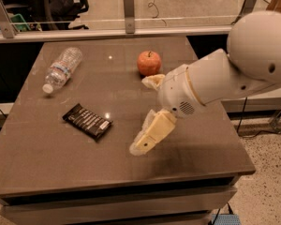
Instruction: Pick rxbar chocolate
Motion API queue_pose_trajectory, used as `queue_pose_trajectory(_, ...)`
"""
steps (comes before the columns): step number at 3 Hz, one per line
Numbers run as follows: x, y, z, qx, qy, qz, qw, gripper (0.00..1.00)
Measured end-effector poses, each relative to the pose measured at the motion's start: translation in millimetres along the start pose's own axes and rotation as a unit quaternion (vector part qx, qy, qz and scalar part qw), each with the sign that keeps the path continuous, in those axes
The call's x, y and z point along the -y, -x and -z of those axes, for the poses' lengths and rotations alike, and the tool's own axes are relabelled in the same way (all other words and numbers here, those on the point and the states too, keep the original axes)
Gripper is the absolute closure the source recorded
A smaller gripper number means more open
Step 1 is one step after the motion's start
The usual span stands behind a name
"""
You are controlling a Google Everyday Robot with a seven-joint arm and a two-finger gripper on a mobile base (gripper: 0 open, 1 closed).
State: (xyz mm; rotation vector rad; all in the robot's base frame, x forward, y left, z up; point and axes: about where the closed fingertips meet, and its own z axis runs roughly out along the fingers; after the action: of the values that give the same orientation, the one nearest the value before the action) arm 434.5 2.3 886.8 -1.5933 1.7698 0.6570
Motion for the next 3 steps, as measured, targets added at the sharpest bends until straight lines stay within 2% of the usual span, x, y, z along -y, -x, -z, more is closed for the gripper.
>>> queue_pose_trajectory(1,0,14,-37,0.056,0.003,0.004,0.9984,0.00)
queue_pose_trajectory(2,-2,31,-70,0.079,0.004,0.019,0.9967,0.00)
queue_pose_trajectory(3,-2,40,-100,0.088,0.007,0.024,0.9958,0.00)
